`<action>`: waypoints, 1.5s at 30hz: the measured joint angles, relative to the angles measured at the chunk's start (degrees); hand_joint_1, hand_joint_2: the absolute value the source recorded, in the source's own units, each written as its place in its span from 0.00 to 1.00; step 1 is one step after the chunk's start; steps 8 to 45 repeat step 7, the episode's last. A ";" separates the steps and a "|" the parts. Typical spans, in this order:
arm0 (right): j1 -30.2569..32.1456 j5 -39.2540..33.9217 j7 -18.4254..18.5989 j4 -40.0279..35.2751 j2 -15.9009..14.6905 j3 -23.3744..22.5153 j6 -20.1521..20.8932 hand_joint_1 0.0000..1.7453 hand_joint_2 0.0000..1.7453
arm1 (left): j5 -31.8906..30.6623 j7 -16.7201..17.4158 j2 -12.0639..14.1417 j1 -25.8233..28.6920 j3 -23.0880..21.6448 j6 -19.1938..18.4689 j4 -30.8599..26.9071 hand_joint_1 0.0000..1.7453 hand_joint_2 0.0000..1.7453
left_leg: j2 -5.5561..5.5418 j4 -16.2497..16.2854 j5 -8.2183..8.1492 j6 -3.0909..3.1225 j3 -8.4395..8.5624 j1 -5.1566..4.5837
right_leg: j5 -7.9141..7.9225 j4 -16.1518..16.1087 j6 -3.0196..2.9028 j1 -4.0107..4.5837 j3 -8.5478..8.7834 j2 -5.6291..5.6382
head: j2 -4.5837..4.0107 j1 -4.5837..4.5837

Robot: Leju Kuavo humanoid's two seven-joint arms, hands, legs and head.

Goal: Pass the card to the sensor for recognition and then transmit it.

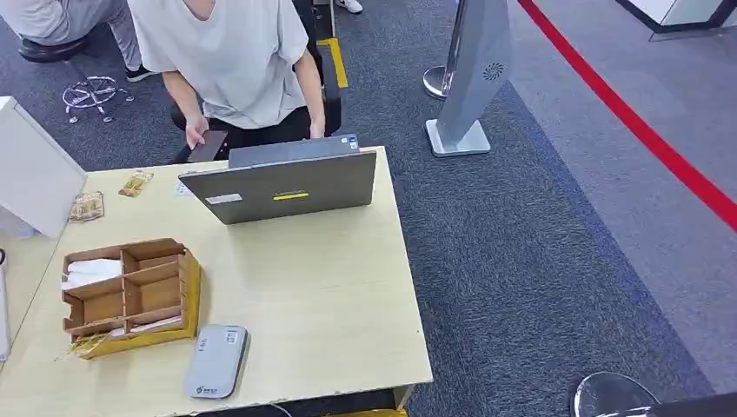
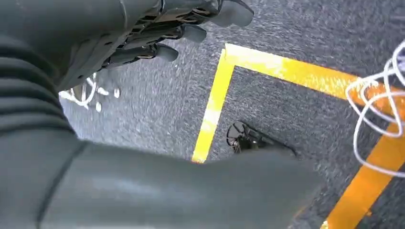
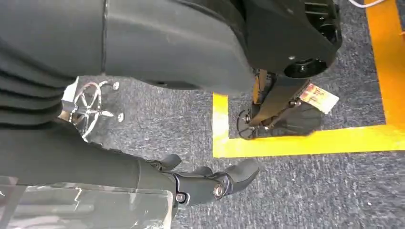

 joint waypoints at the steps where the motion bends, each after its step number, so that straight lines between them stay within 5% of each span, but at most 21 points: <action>1: 0.16 -1.29 -0.04 0.17 -0.39 1.29 -0.26 1.00 0.00 | -0.02 -0.20 0.44 -0.16 -0.68 -0.46 0.52 1.00 0.00 | 0.00 0.00 0.00 0.00 -0.01 0.00 | 0.00 0.00 0.00 0.00 0.00 0.00 | -0.02 -0.02; 7: 1.14 -9.27 -0.22 1.27 -2.47 9.77 -2.08 1.00 0.00 | -0.02 -2.12 3.13 -0.73 -5.01 -3.37 3.65 1.00 0.00 | 0.00 0.00 0.00 0.00 -0.02 0.00 | 0.00 0.00 0.00 0.00 -0.02 0.00 | 0.00 -0.02; 45: 1.14 -9.27 -0.22 1.27 -2.47 9.77 -2.08 1.00 0.00 | -0.02 -2.12 3.13 -0.73 -5.01 -3.37 3.65 1.00 0.00 | 0.00 0.00 0.00 0.00 -0.02 0.00 | 0.00 0.00 0.00 0.00 -0.02 0.00 | 0.00 -0.02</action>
